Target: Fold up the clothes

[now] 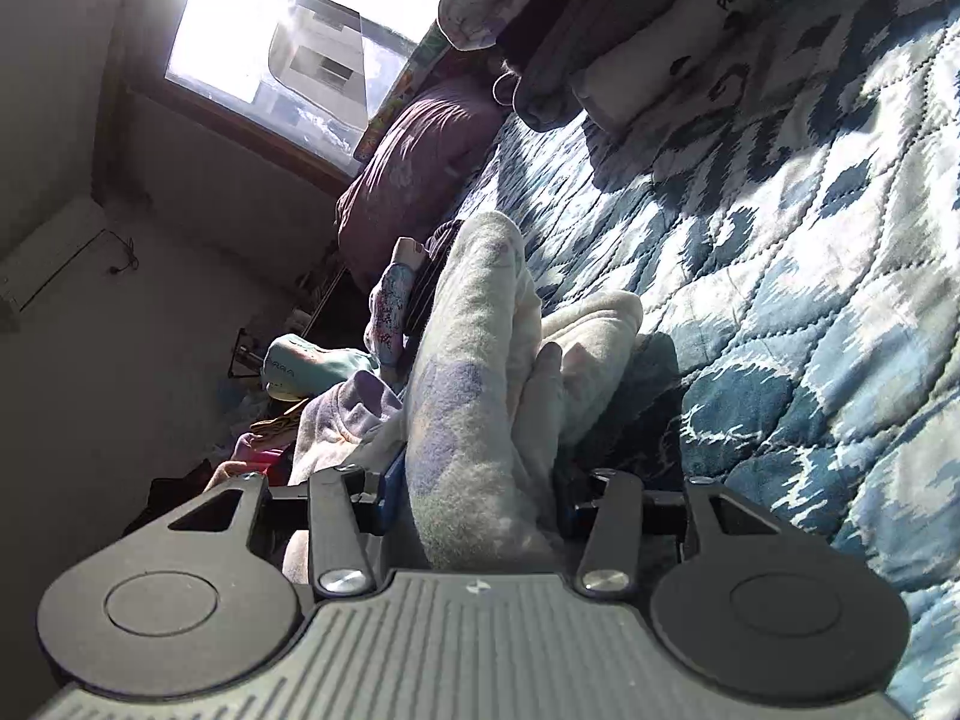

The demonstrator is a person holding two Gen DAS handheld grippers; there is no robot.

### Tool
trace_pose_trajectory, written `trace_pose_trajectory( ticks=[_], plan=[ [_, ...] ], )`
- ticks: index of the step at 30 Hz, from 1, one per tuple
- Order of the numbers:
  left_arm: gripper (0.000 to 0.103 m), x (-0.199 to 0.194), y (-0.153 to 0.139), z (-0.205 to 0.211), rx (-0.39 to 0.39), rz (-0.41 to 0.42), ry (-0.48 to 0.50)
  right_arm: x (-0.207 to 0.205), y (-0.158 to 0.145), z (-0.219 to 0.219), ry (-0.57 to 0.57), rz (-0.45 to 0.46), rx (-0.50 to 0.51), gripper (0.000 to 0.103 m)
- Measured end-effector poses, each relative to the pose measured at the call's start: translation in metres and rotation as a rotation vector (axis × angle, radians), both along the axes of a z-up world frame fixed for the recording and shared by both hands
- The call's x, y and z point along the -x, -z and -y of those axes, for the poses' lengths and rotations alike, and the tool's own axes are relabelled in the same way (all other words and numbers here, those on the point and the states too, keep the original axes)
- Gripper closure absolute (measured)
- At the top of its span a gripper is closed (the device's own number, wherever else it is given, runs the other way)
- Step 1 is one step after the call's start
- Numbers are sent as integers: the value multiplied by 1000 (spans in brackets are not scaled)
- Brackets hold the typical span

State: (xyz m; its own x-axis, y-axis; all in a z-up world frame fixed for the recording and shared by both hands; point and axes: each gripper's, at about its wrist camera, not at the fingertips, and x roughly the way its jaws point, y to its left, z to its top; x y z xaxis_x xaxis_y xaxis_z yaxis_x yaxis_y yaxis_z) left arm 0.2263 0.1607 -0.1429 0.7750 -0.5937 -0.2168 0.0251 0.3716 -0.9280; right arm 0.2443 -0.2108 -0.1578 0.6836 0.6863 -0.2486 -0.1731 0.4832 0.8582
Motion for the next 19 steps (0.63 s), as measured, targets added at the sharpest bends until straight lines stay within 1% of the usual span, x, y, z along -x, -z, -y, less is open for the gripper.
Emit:
trace_pose_trajectory(
  ticks=[3, 7, 9, 12, 16, 19],
  plan=[
    [56, 27, -12, -23, 42, 35, -51, 6, -13, -21, -43, 33, -33, 56],
    [56, 62, -30, -66, 85, 89, -146, -3, -41, -70, -154, 93, -60, 56],
    [56, 73, -43, -92, 105, 117, -196, -9, -57, -99, -207, 124, -78, 56],
    [56, 86, -68, -132, 102, 172, -272, -23, -81, -145, -283, 162, -106, 56],
    [55, 94, -106, -189, 82, 243, -374, -50, -121, -223, -392, 213, -140, 56],
    [55, 80, -136, -235, 54, 291, -444, -79, -153, -278, -449, 249, -142, 56]
  ],
)
